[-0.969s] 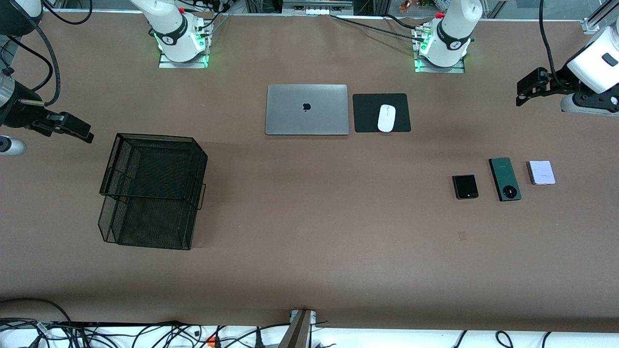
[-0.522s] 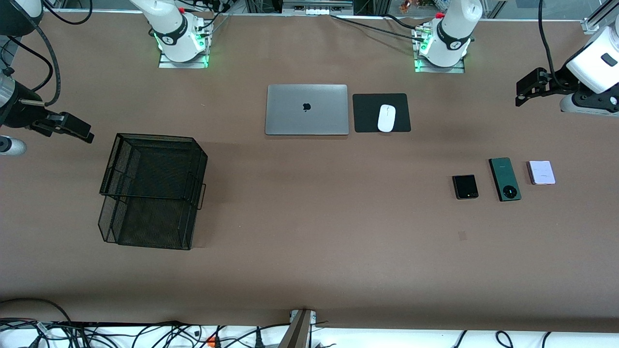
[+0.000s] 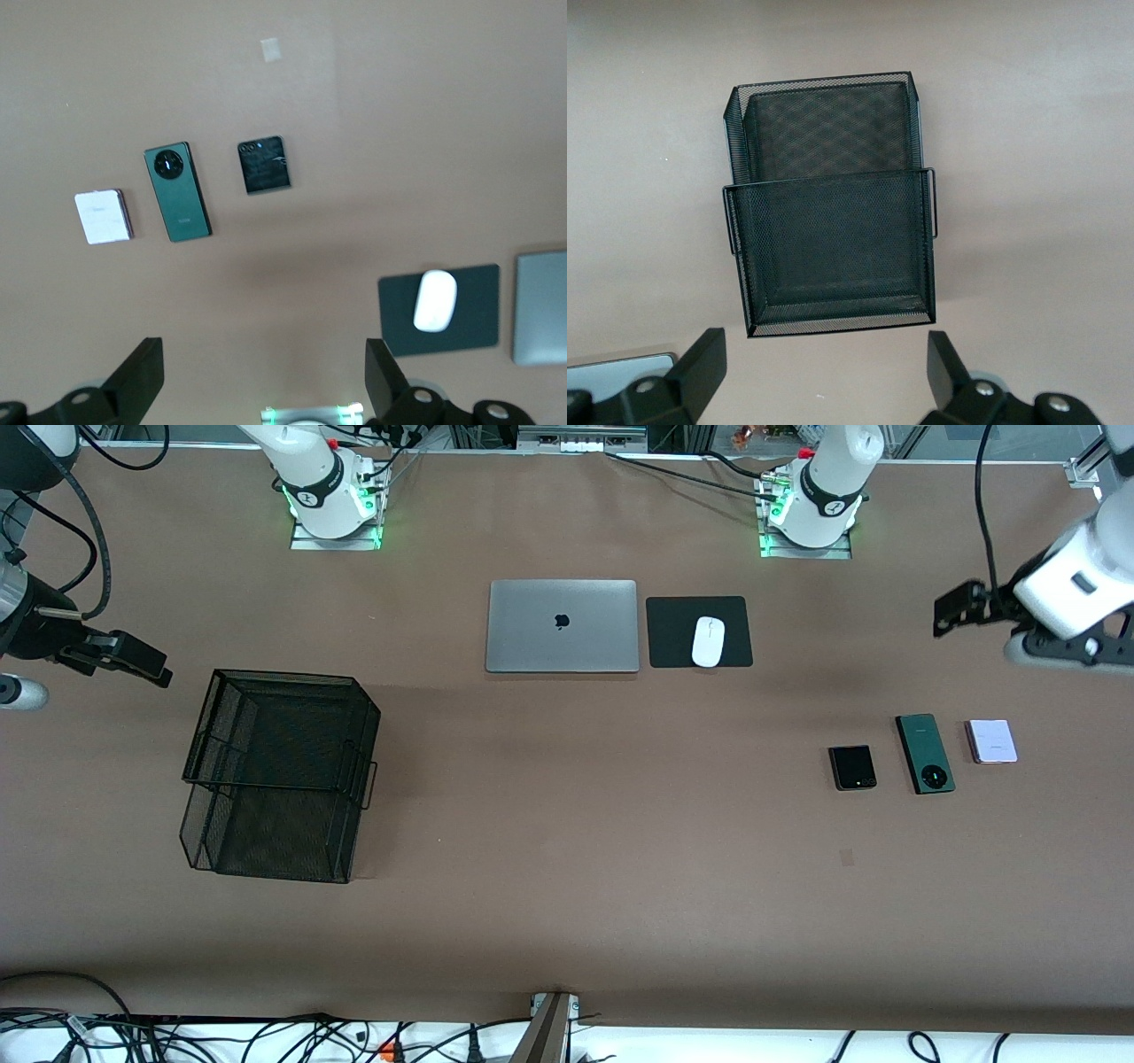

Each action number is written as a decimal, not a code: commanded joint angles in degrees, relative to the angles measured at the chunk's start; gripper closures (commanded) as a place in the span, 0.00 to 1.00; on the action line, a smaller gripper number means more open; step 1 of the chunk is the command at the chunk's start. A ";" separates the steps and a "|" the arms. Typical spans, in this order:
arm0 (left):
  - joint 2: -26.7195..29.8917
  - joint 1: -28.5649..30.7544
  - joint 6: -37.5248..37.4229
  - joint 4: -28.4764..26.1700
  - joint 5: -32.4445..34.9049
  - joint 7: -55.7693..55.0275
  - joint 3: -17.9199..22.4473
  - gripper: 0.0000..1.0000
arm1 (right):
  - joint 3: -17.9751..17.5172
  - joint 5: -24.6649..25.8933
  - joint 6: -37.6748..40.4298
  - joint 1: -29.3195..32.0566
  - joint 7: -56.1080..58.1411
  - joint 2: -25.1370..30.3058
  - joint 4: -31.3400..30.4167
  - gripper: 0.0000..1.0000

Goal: Place phones with both arms
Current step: 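Reach the left gripper down to the black flip phone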

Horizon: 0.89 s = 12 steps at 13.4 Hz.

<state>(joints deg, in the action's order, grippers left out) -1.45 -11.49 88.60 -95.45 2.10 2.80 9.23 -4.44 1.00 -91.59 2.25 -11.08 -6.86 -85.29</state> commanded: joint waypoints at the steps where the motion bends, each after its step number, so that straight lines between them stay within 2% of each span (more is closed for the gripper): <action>1: -5.74 1.54 7.26 -3.15 1.50 0.80 -0.01 0.00 | -0.21 -0.21 1.41 0.21 0.27 -0.52 1.70 0.00; 3: -10.49 2.61 12.45 -4.21 1.50 0.89 -0.09 0.00 | -0.21 -0.21 1.41 0.21 0.27 -0.52 1.70 0.00; 7: -12.17 2.61 31.33 -15.18 1.15 0.71 -0.09 0.00 | -0.21 -0.21 1.50 0.21 0.27 -0.61 1.70 0.00; 10: -15.77 2.78 36.10 -16.34 0.71 0.45 -0.09 0.00 | -0.13 -0.21 1.50 0.30 0.35 -0.61 1.79 0.00; 12: -16.13 3.57 43.46 -20.71 0.53 0.28 -0.18 0.00 | -0.13 -0.21 1.50 0.38 0.35 -0.61 1.79 0.00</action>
<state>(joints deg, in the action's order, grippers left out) -17.99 -8.80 126.75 -112.48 2.45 2.86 9.23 -4.44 1.00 -91.52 2.26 -11.08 -6.91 -85.25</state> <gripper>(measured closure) 0.000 0.000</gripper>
